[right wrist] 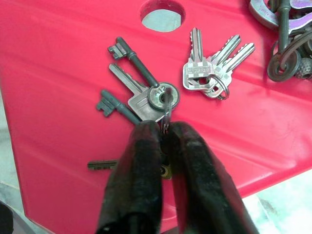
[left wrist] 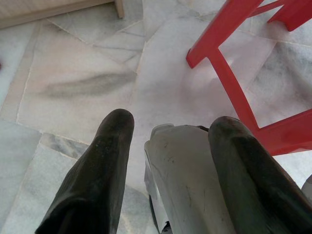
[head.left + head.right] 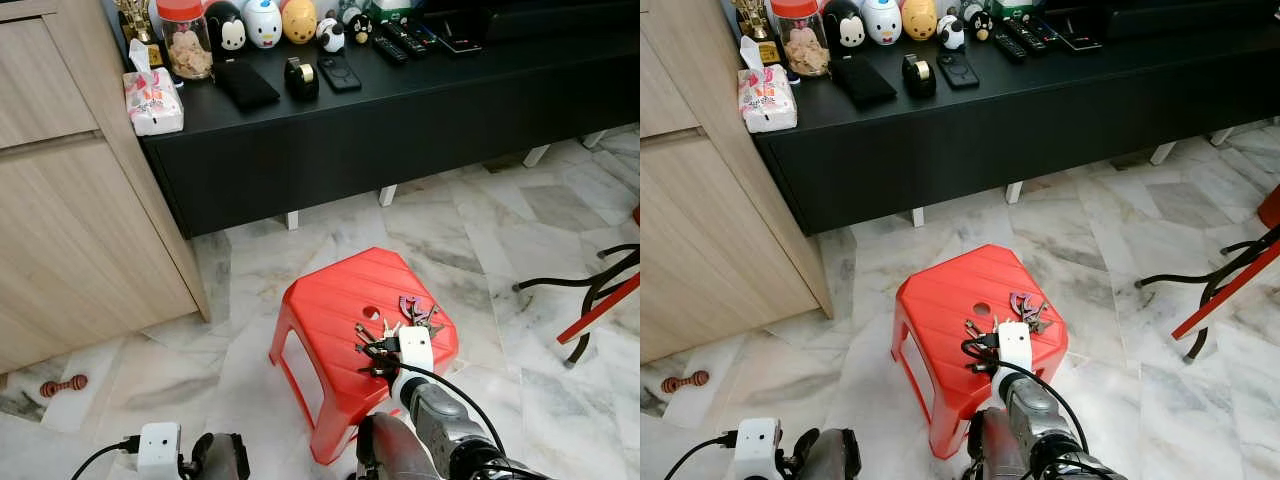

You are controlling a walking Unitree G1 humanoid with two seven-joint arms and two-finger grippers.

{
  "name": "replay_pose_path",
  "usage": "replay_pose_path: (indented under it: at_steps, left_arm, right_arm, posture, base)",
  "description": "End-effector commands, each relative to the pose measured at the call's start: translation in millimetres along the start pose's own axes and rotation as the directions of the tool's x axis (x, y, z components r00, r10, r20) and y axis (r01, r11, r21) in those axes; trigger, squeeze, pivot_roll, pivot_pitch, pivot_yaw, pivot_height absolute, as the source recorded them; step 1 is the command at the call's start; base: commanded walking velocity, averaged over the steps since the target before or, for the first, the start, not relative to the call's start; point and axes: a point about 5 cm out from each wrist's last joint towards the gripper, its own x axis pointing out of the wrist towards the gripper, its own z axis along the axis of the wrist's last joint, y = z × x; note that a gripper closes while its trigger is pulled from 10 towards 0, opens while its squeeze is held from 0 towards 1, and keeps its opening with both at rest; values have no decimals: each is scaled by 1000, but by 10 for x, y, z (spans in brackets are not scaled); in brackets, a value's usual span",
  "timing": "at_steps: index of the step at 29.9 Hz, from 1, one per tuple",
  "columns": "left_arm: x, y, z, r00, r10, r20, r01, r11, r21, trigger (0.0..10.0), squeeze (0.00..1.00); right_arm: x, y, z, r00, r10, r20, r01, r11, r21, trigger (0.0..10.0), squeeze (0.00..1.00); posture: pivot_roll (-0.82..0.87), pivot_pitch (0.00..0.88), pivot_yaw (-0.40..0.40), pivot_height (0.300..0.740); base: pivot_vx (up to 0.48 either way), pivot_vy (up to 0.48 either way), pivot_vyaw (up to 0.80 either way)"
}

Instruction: Hang keys on a hook

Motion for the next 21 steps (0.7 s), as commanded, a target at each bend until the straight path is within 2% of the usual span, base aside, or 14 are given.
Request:
replay_pose_path:
  at_steps: [1,15,20,21]
  left_arm:
    - [-393,-221,-728,950,-80,-303,75,997,-28,10000,0]
    - [-374,-231,-723,946,-83,-313,80,997,-23,10000,0]
    - [-355,-235,-709,946,-81,-314,79,997,-21,10000,0]
    - [-347,-232,-702,946,-79,-313,77,997,-20,10000,0]
  right_arm:
    - [-15,-39,-42,1000,-15,-9,15,1000,6,0,0]
    - [-16,-37,-41,1000,-15,0,15,1000,-2,0,0]
    - [-20,-73,72,995,-43,90,44,999,-5,0,0]
    - [-26,-84,130,990,-41,137,44,999,-13,0,0]
  posture:
    - [116,216,-136,615]
    - [114,209,-138,615]
    - [117,203,-138,615]
    - [114,198,-139,615]
  base:
    - [0,0,0]
    - [0,0,0]
    - [0,0,0]
    - [0,0,0]
